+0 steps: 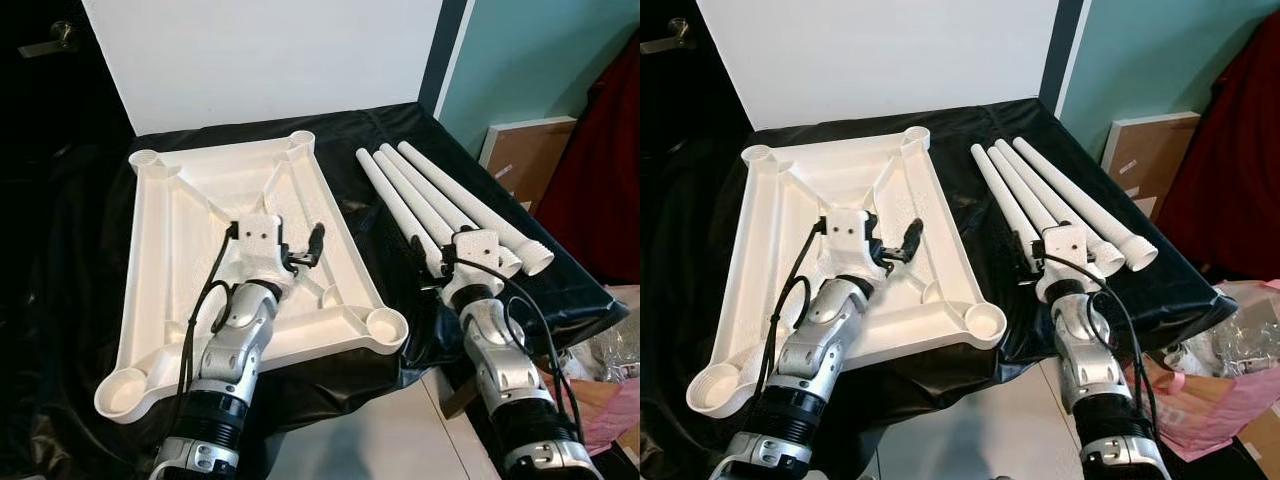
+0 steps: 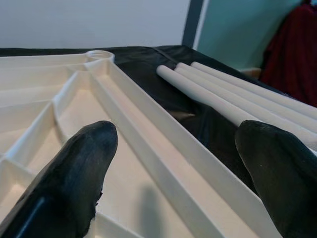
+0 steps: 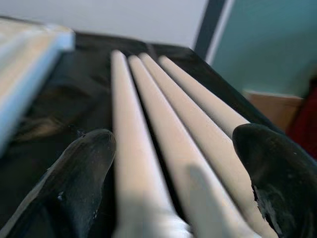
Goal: Building children table
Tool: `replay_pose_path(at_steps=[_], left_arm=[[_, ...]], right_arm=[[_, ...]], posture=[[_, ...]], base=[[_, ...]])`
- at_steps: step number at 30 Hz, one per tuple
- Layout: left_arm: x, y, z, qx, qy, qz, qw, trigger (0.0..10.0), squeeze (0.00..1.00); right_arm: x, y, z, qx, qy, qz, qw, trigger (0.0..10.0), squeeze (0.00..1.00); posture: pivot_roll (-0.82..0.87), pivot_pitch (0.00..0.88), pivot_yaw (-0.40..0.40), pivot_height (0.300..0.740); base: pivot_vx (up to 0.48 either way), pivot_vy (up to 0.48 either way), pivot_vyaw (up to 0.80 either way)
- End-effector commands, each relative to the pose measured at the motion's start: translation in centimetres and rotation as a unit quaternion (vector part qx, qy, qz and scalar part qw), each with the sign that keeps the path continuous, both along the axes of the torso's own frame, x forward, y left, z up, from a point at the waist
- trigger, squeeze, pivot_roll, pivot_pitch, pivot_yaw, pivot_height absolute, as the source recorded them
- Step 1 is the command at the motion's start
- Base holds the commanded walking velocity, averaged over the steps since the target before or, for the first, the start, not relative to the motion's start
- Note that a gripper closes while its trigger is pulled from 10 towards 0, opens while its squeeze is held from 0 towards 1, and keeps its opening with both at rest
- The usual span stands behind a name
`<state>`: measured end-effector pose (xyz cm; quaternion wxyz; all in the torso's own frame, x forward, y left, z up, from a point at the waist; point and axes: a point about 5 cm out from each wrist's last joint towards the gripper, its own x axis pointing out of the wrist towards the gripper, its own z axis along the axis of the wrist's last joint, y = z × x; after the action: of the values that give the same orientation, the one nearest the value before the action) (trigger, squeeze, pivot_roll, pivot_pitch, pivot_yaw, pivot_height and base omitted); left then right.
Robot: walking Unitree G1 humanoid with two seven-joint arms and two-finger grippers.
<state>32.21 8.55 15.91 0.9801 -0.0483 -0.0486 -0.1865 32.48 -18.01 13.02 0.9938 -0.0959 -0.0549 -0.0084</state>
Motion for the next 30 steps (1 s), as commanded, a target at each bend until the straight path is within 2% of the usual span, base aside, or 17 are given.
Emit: replay_pose_path(at_steps=[1, 2, 4, 8, 12, 22, 30], left_arm=[[-0.6, -1.2, 0.0, 0.014, 0.0, -0.104, 0.995, 10.0, 0.0], [-0.8, -1.5, 0.1, 0.013, 0.002, -0.119, 0.993, 10.0, 0.0], [-0.8, -1.5, 0.1, 0.013, 0.002, -0.119, 0.993, 10.0, 0.0], [-1.5, -2.2, 0.2, 0.026, 0.007, -0.15, 0.988, 10.0, 0.0], [-1.7, -2.3, 0.2, 0.033, 0.01, -0.156, 0.987, 10.0, 0.0], [-2.0, -2.4, 0.3, 0.044, 0.009, -0.154, 0.987, 10.0, 0.0], [-2.1, -2.5, 0.3, 0.044, 0.017, -0.153, 0.987, 10.0, 0.0]], right_arm=[[0.1, -0.2, -0.8, 0.004, 0.037, -0.004, 0.999, 10.0, 0.0], [0.2, -0.2, -1.2, 0.021, 0.053, 0.007, 0.998, 10.0, 0.0], [0.2, -0.2, -1.2, 0.021, 0.053, 0.007, 0.998, 10.0, 0.0], [0.0, 0.2, -2.2, 0.056, 0.104, 0.046, 0.992, 10.0, 0.0], [-0.2, 0.5, -2.8, 0.067, 0.125, 0.064, 0.988, 10.0, 0.0], [-0.3, 0.3, -3.9, 0.09, 0.173, 0.046, 0.98, 10.0, 0.0], [0.0, 0.8, -4.2, 0.111, 0.192, 0.062, 0.973, 10.0, 0.0]], posture=[[-0.08, 0.038, -0.02, 0.74], [-0.07, 0.041, -0.019, 0.74], [-0.07, 0.041, -0.019, 0.74], [-0.07, 0.041, -0.015, 0.74], [-0.06, 0.041, -0.011, 0.74], [-0.06, 0.042, -0.005, 0.74], [-0.06, 0.038, 0.001, 0.74]], base=[[0.0, 0.0, 0.0], [0.0, 0.0, 0.0], [0.0, 0.0, 0.0], [0.0, 0.0, 0.0], [0.0, 0.0, 0.0], [0.0, 0.0, 0.0], [0.0, 0.0, 0.0]])
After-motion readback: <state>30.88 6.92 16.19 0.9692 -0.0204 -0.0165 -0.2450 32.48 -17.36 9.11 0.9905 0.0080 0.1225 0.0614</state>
